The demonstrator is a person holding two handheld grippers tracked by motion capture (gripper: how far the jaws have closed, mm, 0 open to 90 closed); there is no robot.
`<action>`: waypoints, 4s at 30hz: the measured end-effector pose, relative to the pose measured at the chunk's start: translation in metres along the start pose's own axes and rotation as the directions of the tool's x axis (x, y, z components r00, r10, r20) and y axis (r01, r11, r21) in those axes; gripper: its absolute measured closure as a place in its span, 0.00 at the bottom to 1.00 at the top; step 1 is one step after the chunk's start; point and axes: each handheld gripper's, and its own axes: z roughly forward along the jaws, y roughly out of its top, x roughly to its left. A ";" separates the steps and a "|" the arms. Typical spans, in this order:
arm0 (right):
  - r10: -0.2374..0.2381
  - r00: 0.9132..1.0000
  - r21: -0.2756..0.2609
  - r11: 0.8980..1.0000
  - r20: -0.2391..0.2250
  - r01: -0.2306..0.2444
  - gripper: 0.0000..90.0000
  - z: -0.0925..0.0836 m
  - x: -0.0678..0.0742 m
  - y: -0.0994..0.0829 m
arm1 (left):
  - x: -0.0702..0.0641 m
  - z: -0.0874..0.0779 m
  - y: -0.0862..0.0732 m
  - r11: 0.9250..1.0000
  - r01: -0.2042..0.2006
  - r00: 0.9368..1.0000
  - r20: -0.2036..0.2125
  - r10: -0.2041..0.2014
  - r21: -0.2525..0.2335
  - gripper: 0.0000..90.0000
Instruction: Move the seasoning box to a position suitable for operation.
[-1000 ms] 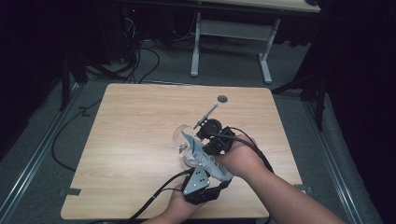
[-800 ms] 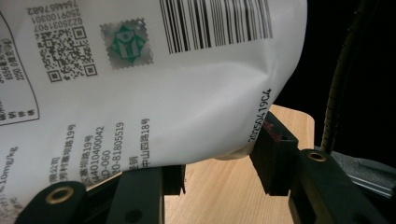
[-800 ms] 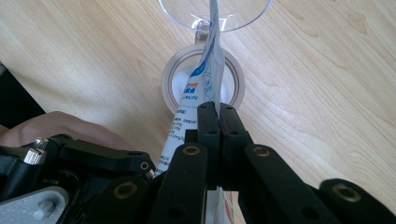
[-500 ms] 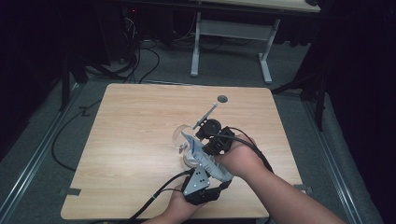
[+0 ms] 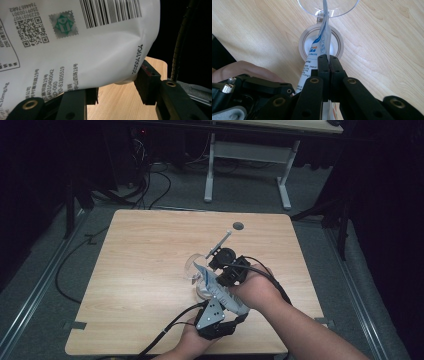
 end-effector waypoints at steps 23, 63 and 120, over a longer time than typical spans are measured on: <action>-0.003 1.000 -0.009 1.000 -0.004 0.003 1.00 0.000 0.000 0.001 | 0.000 -0.001 0.000 1.000 -0.008 1.000 -0.006 0.008 -0.002 0.66; -0.003 1.000 -0.007 1.000 0.001 0.003 1.00 0.002 0.000 0.001 | -0.001 0.000 0.001 1.000 0.003 1.000 -0.003 -0.003 -0.012 0.64; -0.024 1.000 -0.002 1.000 0.016 0.024 1.00 0.005 0.002 0.006 | -0.001 -0.001 0.003 1.000 0.003 1.000 -0.007 -0.003 -0.020 0.63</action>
